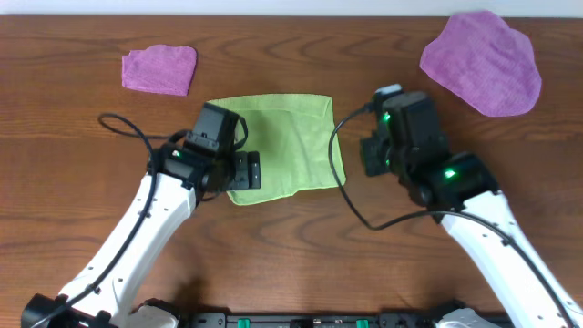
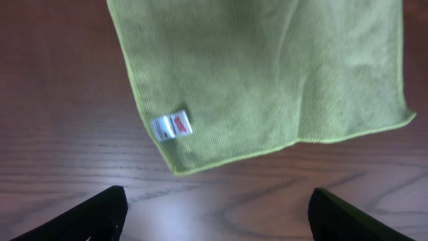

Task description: Fold the cloth

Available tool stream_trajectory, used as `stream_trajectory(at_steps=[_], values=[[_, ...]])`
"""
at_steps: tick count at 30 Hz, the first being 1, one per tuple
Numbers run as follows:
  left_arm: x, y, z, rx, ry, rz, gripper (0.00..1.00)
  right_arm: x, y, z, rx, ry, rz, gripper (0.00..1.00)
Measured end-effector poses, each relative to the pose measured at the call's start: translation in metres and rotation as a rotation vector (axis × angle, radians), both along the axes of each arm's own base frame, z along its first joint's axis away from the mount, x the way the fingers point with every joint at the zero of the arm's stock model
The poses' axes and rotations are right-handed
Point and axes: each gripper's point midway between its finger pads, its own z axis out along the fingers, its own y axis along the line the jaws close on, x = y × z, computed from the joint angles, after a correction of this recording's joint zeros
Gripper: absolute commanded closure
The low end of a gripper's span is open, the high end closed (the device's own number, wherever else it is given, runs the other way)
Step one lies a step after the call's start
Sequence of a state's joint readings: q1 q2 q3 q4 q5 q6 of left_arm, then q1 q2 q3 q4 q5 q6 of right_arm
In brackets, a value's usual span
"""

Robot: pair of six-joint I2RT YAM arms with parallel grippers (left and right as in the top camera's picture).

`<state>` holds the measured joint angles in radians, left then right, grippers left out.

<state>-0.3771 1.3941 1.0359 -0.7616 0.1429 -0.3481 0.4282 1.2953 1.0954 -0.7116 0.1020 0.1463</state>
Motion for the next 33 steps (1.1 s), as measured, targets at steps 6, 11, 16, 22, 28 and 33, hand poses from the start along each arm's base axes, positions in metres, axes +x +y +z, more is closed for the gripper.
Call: stream_trajectory(at_steps=[6, 11, 16, 22, 28, 33], values=[[0.012, -0.010, -0.004, -0.034, -0.069, 0.001, 0.16, -0.002, 0.014, -0.033, 0.060, 0.007, 0.028, 0.98], [0.020, -0.013, -0.011, -0.043, -0.079, 0.012, 0.14, -0.009, 0.029, -0.057, 0.108, 0.069, 0.078, 0.98], [0.016, -0.011, -0.039, -0.024, 0.020, 0.066, 0.03, -0.018, 0.042, -0.083, 0.096, 0.152, 0.119, 0.98], [0.005, -0.007, -0.052, -0.010, 0.096, 0.118, 0.05, -0.023, 0.049, -0.091, 0.093, 0.180, 0.142, 0.99], [0.004, -0.008, -0.052, -0.020, 0.105, 0.132, 0.07, -0.025, 0.049, -0.092, 0.098, 0.192, 0.137, 0.99], [0.007, -0.009, -0.051, -0.030, 0.096, 0.146, 0.90, -0.025, 0.049, -0.092, 0.106, 0.196, 0.124, 0.99]])
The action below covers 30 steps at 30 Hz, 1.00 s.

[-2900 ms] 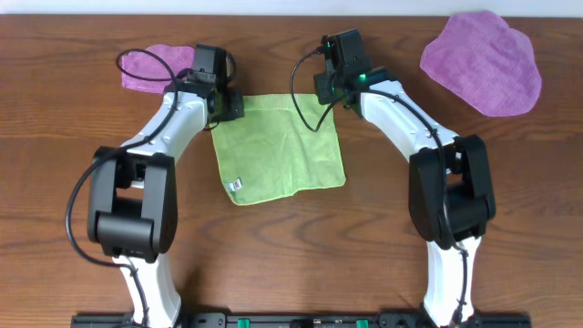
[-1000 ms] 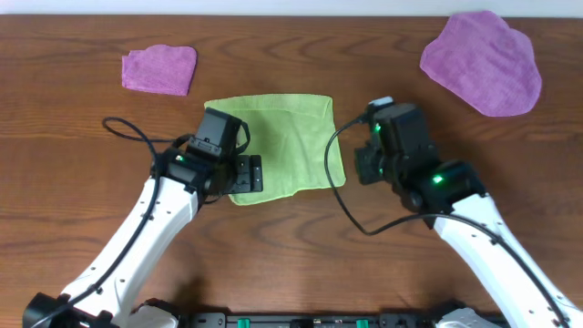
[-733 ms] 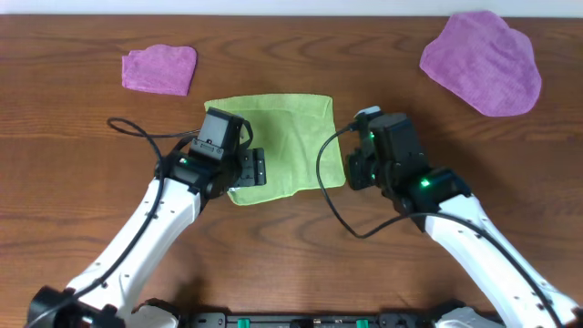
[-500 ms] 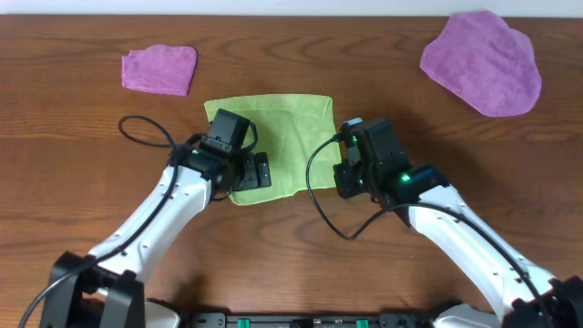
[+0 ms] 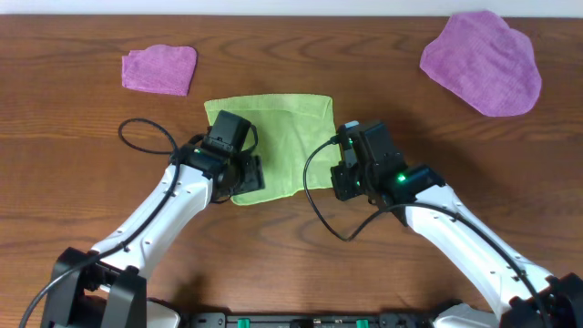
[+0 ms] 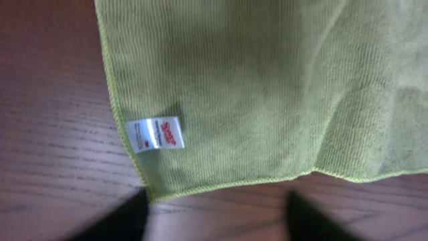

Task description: Fold the cloth

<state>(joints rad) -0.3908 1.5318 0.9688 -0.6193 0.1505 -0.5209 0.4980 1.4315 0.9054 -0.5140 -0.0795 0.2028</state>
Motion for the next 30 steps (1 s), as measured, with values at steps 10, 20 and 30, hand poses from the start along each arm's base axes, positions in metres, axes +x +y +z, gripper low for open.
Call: stream_trajectory(at_steps=[10, 20, 30], values=[[-0.001, -0.001, 0.000, -0.008, 0.006, 0.000, 0.94, -0.006, 0.010, 0.032, 0.098, -0.052, 0.036, 0.99], [-0.025, -0.017, 0.005, 0.011, 0.019, -0.133, 0.94, -0.032, -0.004, 0.025, -0.003, 0.002, 0.053, 0.99], [-0.053, 0.000, 0.098, 0.016, -0.267, -0.162, 0.94, -0.068, -0.028, 0.109, 0.034, -0.256, 0.047, 0.99]])
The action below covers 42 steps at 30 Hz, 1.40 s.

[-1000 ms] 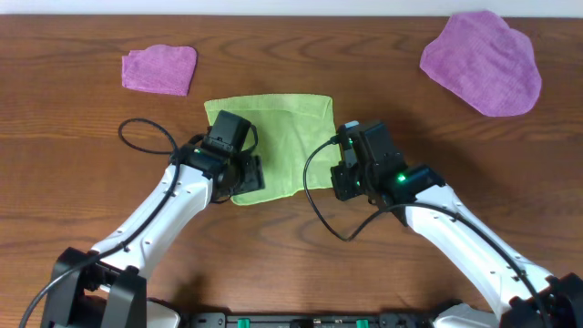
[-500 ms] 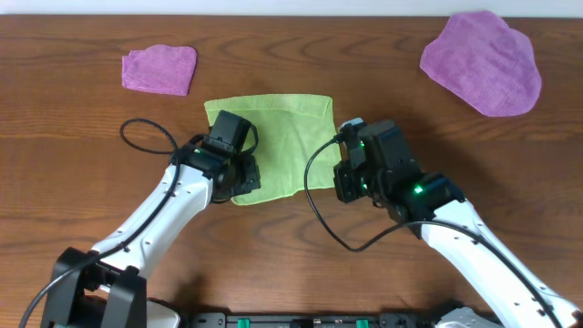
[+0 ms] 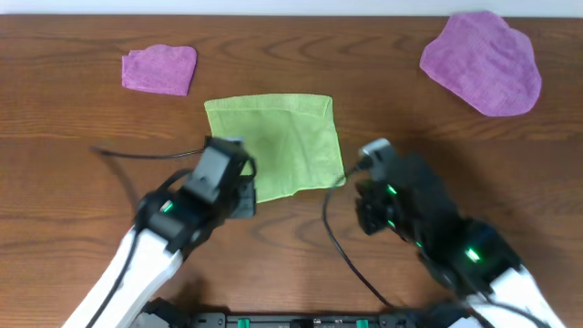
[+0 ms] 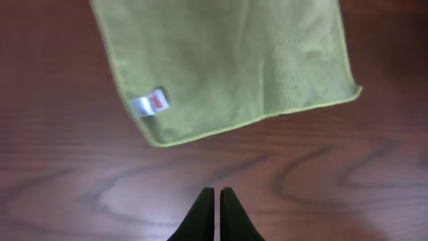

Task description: Fold the cloth

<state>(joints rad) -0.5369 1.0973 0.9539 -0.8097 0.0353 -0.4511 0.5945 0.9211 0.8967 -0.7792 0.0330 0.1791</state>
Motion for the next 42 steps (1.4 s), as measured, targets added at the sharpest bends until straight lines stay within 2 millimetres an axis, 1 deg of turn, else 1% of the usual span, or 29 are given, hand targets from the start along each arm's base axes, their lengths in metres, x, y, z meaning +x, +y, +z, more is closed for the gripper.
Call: stream_trajectory(at_steps=[2, 4, 5, 8, 10, 11, 14, 17, 18, 20, 23, 25, 26, 28, 31, 33, 36, 39, 42], values=[[-0.008, 0.008, 0.015, -0.017, -0.059, 0.010, 0.94, -0.009, -0.011, 0.009, -0.003, -0.028, -0.017, 0.99], [-0.018, 0.017, 0.018, -0.032, -0.099, 0.017, 0.94, -0.016, -0.019, 0.014, 0.006, -0.051, -0.036, 0.99], [-0.025, 0.021, 0.014, -0.037, -0.107, 0.024, 0.94, -0.020, -0.023, 0.014, 0.012, -0.059, -0.048, 0.99], [-0.048, 0.037, -0.011, -0.041, -0.104, 0.045, 0.94, -0.031, -0.035, 0.005, 0.037, -0.090, -0.091, 0.99], [-0.057, 0.042, -0.021, -0.051, -0.122, 0.050, 0.94, -0.035, -0.034, -0.002, 0.071, -0.123, -0.093, 0.98], [-0.058, 0.044, -0.022, -0.055, -0.134, 0.053, 0.94, -0.034, -0.033, -0.005, 0.089, -0.143, -0.095, 0.99], [-0.050, 0.044, -0.018, -0.074, -0.205, 0.067, 0.94, -0.024, -0.027, -0.011, 0.143, -0.203, -0.108, 0.99], [-0.037, 0.040, -0.021, -0.075, -0.238, 0.071, 0.94, -0.012, -0.017, -0.031, 0.160, -0.212, -0.107, 0.99], [-0.033, 0.038, -0.025, -0.069, -0.236, 0.071, 0.94, -0.009, -0.014, -0.036, 0.158, -0.207, -0.105, 0.99], [-0.025, 0.033, -0.040, -0.045, -0.202, 0.065, 0.94, 0.000, -0.006, -0.049, 0.146, -0.186, -0.098, 0.99], [-0.007, 0.020, -0.052, -0.034, -0.191, 0.038, 0.94, 0.016, 0.011, -0.065, 0.141, -0.158, -0.082, 0.99], [0.001, 0.013, -0.066, -0.018, -0.155, 0.028, 0.94, 0.025, 0.022, -0.076, 0.145, -0.140, -0.065, 0.99], [0.003, 0.011, -0.076, -0.006, -0.127, 0.024, 0.94, 0.028, 0.028, -0.082, 0.147, -0.127, -0.054, 0.99], [0.007, 0.008, -0.088, -0.002, -0.098, 0.021, 0.94, 0.032, 0.037, -0.089, 0.159, -0.113, -0.034, 0.99], [0.017, 0.001, -0.098, -0.027, -0.079, 0.022, 0.94, 0.035, 0.044, -0.103, 0.167, -0.072, -0.010, 0.99], [0.021, 0.001, -0.104, -0.035, -0.065, 0.027, 0.94, 0.036, 0.045, -0.112, 0.167, -0.040, -0.004, 0.99], [0.027, 0.003, -0.112, -0.049, -0.044, 0.042, 0.94, 0.042, 0.046, -0.119, 0.166, -0.009, 0.001, 0.99], [0.031, 0.004, -0.123, -0.062, -0.014, 0.049, 0.94, 0.052, 0.053, -0.119, 0.173, 0.009, 0.020, 0.99], [0.030, 0.002, -0.129, -0.065, 0.008, 0.038, 0.94, 0.059, 0.061, -0.117, 0.177, 0.014, 0.035, 0.99]])
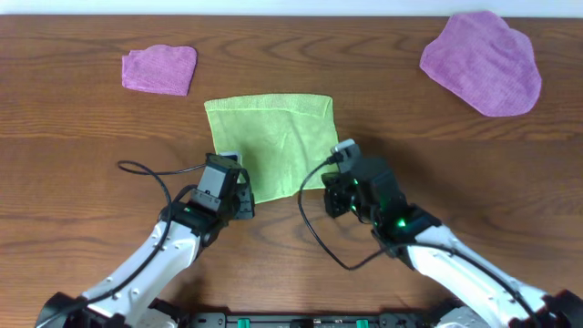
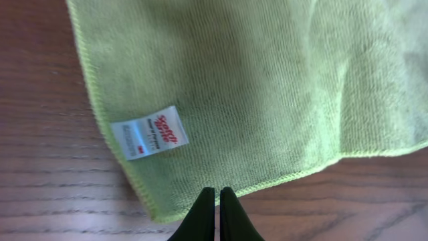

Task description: Fold the cloth

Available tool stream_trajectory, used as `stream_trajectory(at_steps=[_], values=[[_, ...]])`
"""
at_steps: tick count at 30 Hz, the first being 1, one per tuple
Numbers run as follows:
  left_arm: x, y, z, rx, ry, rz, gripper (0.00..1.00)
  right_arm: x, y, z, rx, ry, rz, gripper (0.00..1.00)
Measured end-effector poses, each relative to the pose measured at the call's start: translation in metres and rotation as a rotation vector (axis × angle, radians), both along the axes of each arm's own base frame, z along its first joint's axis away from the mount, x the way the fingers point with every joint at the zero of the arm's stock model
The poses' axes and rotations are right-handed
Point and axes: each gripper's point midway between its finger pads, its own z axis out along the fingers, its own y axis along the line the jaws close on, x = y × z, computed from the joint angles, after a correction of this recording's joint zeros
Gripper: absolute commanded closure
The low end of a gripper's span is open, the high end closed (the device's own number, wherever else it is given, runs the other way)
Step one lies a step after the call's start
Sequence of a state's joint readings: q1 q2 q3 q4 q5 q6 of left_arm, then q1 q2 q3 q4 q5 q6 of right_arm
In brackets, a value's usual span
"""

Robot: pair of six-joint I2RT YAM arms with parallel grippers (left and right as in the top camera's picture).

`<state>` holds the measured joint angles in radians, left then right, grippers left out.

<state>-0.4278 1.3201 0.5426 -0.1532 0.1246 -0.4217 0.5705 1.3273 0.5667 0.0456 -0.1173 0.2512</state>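
Observation:
The green cloth lies flat and unfolded on the wooden table. In the left wrist view the cloth fills the upper frame, with a white label near its near left corner. My left gripper is shut, its black fingertips touching each other right at the cloth's near hem; no fabric shows between them. Overhead, the left gripper sits at the near left corner. My right gripper is at the near right corner; its jaws are too dark to read.
A small purple cloth lies at the far left and a larger purple cloth at the far right. Black cables loop from both arms across the wood near the green cloth.
My shut left gripper stood back on bare wood short of the cloth; now its tips are at the near hem. The right gripper has moved in to the near right corner.
At first my left gripper was open over the cloth's near left corner. Then its fingers stood closer together by that corner. Then it was shut and back from the cloth, and now it is shut at the hem. The cloth has stayed flat throughout.

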Motion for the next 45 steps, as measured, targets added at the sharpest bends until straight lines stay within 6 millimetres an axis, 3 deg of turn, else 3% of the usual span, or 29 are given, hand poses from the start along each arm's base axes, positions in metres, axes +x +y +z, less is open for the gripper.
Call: stream_trajectory(at_steps=[4, 10, 21, 34, 41, 45], values=[[-0.002, -0.001, -0.008, 0.003, 0.024, -0.012, 0.94, 0.006, 0.006, -0.008, -0.010, 0.027, 0.014, 0.99], [-0.003, -0.003, -0.015, 0.003, 0.044, -0.024, 0.94, 0.006, 0.000, -0.039, -0.054, 0.110, 0.003, 0.99], [-0.004, -0.001, -0.029, 0.034, 0.075, -0.033, 0.94, 0.019, -0.013, -0.038, -0.048, 0.109, -0.048, 0.99], [0.010, 0.011, -0.030, 0.039, 0.046, 0.012, 0.94, 0.020, -0.017, -0.054, -0.067, 0.141, -0.056, 0.99], [0.011, 0.010, -0.029, 0.038, 0.042, 0.012, 0.94, 0.018, -0.024, -0.077, -0.098, 0.196, -0.071, 0.99], [0.009, 0.011, -0.030, 0.041, 0.051, 0.011, 0.94, 0.022, -0.023, -0.076, -0.091, 0.183, -0.073, 0.99]])
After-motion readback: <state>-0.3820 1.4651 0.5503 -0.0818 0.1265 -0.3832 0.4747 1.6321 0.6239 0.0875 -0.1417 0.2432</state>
